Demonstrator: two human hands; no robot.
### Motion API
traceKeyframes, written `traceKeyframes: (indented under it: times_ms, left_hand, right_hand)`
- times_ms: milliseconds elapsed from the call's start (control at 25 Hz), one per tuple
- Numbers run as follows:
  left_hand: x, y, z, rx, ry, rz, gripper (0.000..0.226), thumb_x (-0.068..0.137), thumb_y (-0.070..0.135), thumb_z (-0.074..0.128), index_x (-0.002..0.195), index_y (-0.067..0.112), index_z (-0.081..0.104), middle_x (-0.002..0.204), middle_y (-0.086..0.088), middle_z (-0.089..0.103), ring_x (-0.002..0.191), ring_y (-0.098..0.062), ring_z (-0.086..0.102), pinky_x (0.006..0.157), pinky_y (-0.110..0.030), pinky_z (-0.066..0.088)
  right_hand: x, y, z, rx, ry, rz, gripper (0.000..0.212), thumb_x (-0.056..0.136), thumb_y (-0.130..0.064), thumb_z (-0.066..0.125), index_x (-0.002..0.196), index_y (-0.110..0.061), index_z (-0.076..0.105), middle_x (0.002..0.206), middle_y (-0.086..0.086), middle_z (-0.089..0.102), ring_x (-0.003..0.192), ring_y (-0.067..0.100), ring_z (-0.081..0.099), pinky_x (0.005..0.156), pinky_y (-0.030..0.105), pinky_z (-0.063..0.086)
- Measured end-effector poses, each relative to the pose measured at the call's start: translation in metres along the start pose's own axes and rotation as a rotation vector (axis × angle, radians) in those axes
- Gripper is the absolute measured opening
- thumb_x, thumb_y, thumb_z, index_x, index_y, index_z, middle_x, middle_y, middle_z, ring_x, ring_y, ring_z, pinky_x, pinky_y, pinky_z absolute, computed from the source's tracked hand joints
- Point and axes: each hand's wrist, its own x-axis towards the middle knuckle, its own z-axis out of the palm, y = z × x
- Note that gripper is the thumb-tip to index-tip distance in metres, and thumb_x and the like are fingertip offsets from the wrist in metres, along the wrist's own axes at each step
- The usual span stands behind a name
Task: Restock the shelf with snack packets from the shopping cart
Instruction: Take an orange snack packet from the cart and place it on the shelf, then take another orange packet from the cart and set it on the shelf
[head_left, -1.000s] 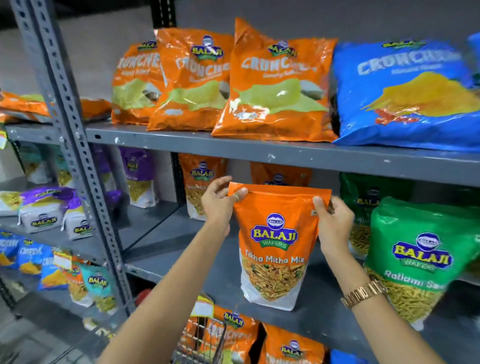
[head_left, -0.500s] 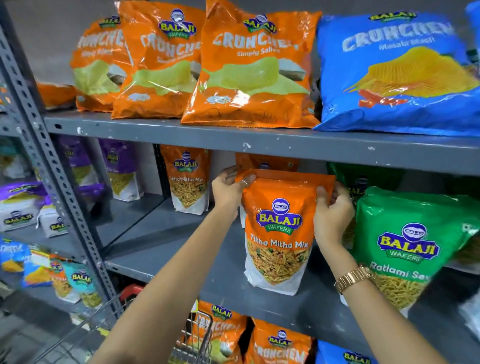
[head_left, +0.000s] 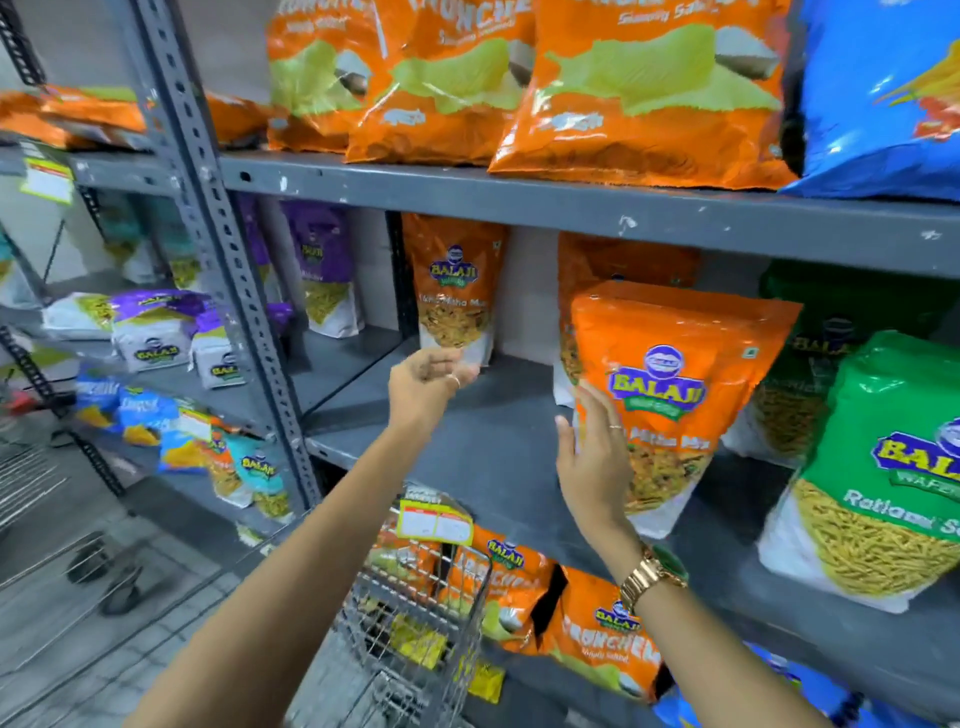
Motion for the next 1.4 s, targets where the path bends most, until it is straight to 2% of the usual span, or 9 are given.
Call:
traceKeyframes:
  times_ms: [80,200,480,640,760,920,1120,1280,1400]
  left_hand:
    - [-0.011,-0.027,-0.046,0.05,0.041,-0.032,0.018,0.07,0.004,0.072,0.079,0.016,0.063,0.067,-0.004,0.06,0.054,-0.001,0.06,0.063,-0.024,0.047]
    - [-0.037,-0.07,-0.114,0.087,0.144,-0.106,0.021,0.071,0.0,0.071,0.084,0.013,0.061,0.067,-0.005,0.059,0.06,-0.012,0.059,0.061,-0.025,0.048]
    - [-0.1,-0.163,-0.257,0.278,0.237,-0.316,0.026,0.064,-0.009,0.073,0.066,0.011,0.058,0.064,-0.009,0.058,0.051,-0.004,0.056,0.052,-0.022,0.047]
    - [-0.146,-0.207,-0.32,0.617,0.045,-0.589,0.043,0.065,0.001,0.076,0.105,0.004,0.061,0.106,-0.017,0.063,0.088,-0.023,0.058,0.078,-0.031,0.048]
    - [-0.18,-0.228,-0.347,0.911,-0.18,-0.721,0.046,0.07,0.016,0.067,0.115,0.006,0.06,0.121,-0.013,0.063,0.102,-0.017,0.058,0.082,-0.023,0.042]
    - [-0.195,-0.232,-0.358,1.065,-0.329,-0.748,0.03,0.068,0.018,0.059,0.094,0.011,0.071,0.1,-0.011,0.072,0.084,-0.018,0.061,0.072,-0.028,0.045]
    - [-0.197,-0.228,-0.357,1.092,-0.181,-0.658,0.022,0.068,0.012,0.056,0.083,0.007,0.071,0.069,-0.003,0.057,0.069,-0.017,0.054,0.06,-0.027,0.039]
    - [-0.192,-0.207,-0.349,0.769,0.073,-0.574,0.013,0.064,0.006,0.057,0.067,0.007,0.07,0.056,-0.002,0.06,0.057,-0.016,0.056,0.044,-0.014,0.04]
    - [-0.18,-0.178,-0.342,0.376,0.244,-0.517,0.014,0.066,-0.001,0.072,0.058,0.01,0.067,0.042,0.006,0.06,0.045,-0.006,0.056,0.04,-0.01,0.042]
  right_hand:
    - [-0.029,-0.01,0.028,0.073,-0.19,0.018,0.029,0.087,-0.016,0.049,0.113,-0.006,0.055,0.12,0.015,0.06,0.112,0.022,0.051,0.095,0.03,0.04]
    - [-0.072,-0.029,0.069,0.146,-0.485,0.07,0.029,0.086,-0.019,0.046,0.112,-0.009,0.057,0.118,0.012,0.062,0.107,0.029,0.058,0.09,0.046,0.05]
    - [-0.162,-0.094,0.155,0.121,-0.938,0.038,0.026,0.086,-0.014,0.053,0.112,-0.017,0.057,0.108,0.01,0.068,0.093,0.028,0.061,0.076,0.033,0.046]
    - [-0.22,-0.124,0.195,0.036,-1.326,-0.005,0.045,0.089,-0.014,0.05,0.132,-0.02,0.039,0.141,0.004,0.044,0.121,0.026,0.046,0.093,0.042,0.045]
    - [-0.258,-0.141,0.213,-0.045,-1.562,-0.119,0.06,0.086,-0.005,0.052,0.138,-0.02,0.026,0.152,0.0,0.025,0.131,0.025,0.035,0.1,0.041,0.041]
    - [-0.275,-0.153,0.221,-0.125,-1.455,-0.238,0.041,0.087,0.003,0.045,0.126,-0.011,0.045,0.134,0.01,0.046,0.119,0.028,0.045,0.086,0.037,0.046]
    - [-0.273,-0.142,0.218,-0.204,-1.321,-0.279,0.02,0.092,-0.015,0.046,0.104,-0.012,0.062,0.107,0.005,0.062,0.104,0.022,0.053,0.068,0.023,0.046]
    - [-0.257,-0.133,0.205,-0.103,-1.226,-0.106,0.027,0.087,-0.001,0.046,0.102,-0.014,0.065,0.106,0.002,0.063,0.099,0.017,0.047,0.049,0.009,0.024]
    - [-0.228,-0.133,0.19,0.039,-1.158,0.081,0.016,0.084,-0.006,0.053,0.083,-0.016,0.065,0.083,-0.002,0.059,0.08,0.014,0.054,0.057,0.014,0.041]
